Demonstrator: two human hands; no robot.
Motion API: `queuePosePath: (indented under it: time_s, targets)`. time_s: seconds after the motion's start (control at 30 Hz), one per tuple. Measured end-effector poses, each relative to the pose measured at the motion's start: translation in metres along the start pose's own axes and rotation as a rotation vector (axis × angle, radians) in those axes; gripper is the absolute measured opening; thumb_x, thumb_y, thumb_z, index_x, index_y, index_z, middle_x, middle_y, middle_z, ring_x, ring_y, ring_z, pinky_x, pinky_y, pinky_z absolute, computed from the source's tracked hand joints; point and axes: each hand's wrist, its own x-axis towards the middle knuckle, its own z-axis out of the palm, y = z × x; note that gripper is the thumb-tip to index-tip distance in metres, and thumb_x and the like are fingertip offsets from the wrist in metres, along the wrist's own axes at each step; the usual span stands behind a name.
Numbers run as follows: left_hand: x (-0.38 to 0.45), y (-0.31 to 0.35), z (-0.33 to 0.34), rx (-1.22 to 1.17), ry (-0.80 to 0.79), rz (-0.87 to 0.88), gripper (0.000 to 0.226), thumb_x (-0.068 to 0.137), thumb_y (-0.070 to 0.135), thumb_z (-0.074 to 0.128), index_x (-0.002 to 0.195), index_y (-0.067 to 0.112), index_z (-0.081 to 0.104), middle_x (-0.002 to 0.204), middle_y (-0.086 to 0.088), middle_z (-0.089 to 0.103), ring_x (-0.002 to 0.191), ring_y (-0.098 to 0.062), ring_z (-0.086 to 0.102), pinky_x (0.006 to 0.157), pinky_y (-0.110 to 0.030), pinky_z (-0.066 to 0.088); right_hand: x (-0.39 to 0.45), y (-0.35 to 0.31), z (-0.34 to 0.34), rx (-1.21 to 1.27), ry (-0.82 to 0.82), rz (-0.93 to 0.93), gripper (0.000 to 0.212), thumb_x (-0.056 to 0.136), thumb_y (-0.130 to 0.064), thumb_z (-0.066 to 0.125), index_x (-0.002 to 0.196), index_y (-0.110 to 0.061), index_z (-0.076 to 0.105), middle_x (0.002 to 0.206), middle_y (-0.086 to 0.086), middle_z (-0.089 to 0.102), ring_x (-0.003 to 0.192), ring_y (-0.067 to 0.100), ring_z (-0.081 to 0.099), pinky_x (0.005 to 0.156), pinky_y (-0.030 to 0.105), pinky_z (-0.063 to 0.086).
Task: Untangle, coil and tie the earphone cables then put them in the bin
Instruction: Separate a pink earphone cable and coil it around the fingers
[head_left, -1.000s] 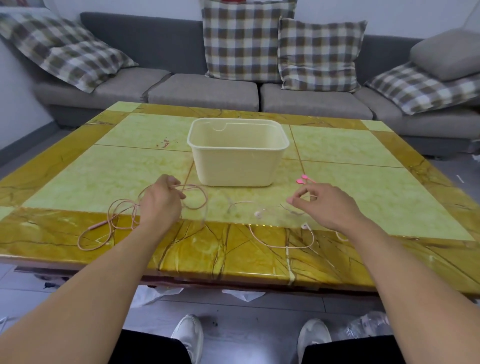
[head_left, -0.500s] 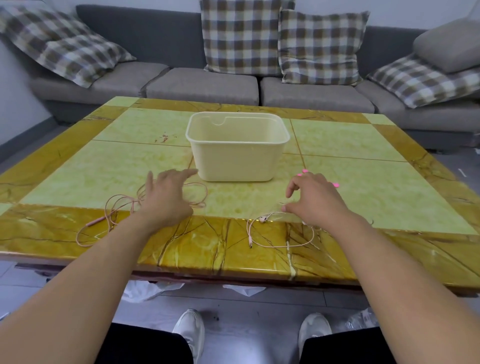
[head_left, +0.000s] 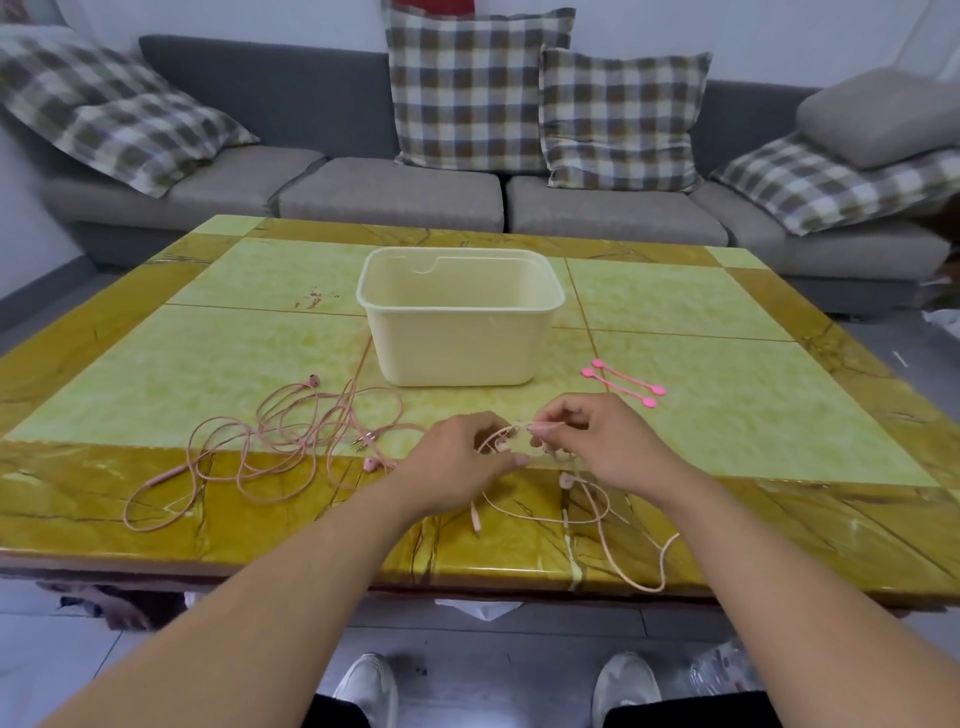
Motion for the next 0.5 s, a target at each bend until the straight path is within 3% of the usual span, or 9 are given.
queuePosePath:
  time_s: [0.1, 0.2, 0.3, 0.37, 0.43, 0.5]
  targets:
    - [0.004, 0.005, -0.001, -0.136, 0.03, 0.037, 0.014, 0.09, 0.036, 0.074, 0.091, 0.022, 0.074, 0.075, 0.005, 0.072, 0.072, -0.008, 0.063, 0.068, -0.03, 0.049, -0.002, 0.0, -0.005, 0.171, 0.091, -0.022, 0.004, 0.093, -0.02, 0.073, 0.092, -0.02, 0.077, 0.073, 0.004, 0.073, 0.066, 0.014, 0.062, 0.068, 0.027, 0.052]
    - [0.002, 0.013, -0.005, -0.345, 0.056, 0.003, 0.011, 0.096, 0.028, 0.068, 0.101, 0.021, 0.076, 0.082, 0.003, 0.078, 0.08, -0.01, 0.074, 0.078, -0.026, 0.056, -0.002, 0.002, -0.011, 0.208, 0.172, -0.004, 0.014, 0.092, -0.023, 0.075, 0.105, -0.025, 0.073, 0.076, -0.003, 0.076, 0.068, 0.009, 0.065, 0.067, 0.024, 0.049]
    - [0.002, 0.015, -0.007, -0.458, 0.178, -0.082, 0.016, 0.1, 0.027, 0.063, 0.104, 0.019, 0.077, 0.085, 0.004, 0.079, 0.085, -0.012, 0.074, 0.077, -0.025, 0.056, -0.004, 0.005, -0.016, 0.196, 0.185, 0.03, 0.028, 0.091, -0.027, 0.075, 0.117, -0.029, 0.066, 0.083, -0.008, 0.078, 0.065, 0.005, 0.065, 0.072, 0.024, 0.048]
    - [0.001, 0.015, -0.009, -0.559, 0.196, -0.16, 0.018, 0.1, 0.027, 0.062, 0.106, 0.017, 0.076, 0.088, 0.003, 0.079, 0.088, -0.014, 0.074, 0.079, -0.028, 0.056, -0.004, 0.01, -0.018, 0.179, 0.216, 0.054, 0.03, 0.091, -0.028, 0.075, 0.119, -0.03, 0.065, 0.086, -0.011, 0.078, 0.064, -0.003, 0.063, 0.072, 0.025, 0.048]
    - [0.0, 0.013, -0.011, -0.655, 0.174, -0.225, 0.019, 0.101, 0.024, 0.061, 0.109, 0.016, 0.075, 0.094, 0.001, 0.079, 0.092, -0.016, 0.075, 0.087, -0.034, 0.055, -0.005, 0.014, -0.019, 0.18, 0.252, 0.067, 0.027, 0.091, -0.026, 0.075, 0.116, -0.027, 0.066, 0.089, -0.01, 0.079, 0.076, -0.017, 0.062, 0.071, 0.026, 0.049]
    - [-0.001, 0.012, -0.013, -0.746, 0.156, -0.26, 0.021, 0.102, 0.02, 0.057, 0.11, 0.014, 0.075, 0.099, -0.002, 0.079, 0.097, -0.018, 0.074, 0.092, -0.037, 0.053, -0.004, 0.016, -0.021, 0.197, 0.267, 0.066, 0.022, 0.091, -0.024, 0.076, 0.111, -0.024, 0.068, 0.089, -0.01, 0.079, 0.083, -0.016, 0.062, 0.071, 0.026, 0.051]
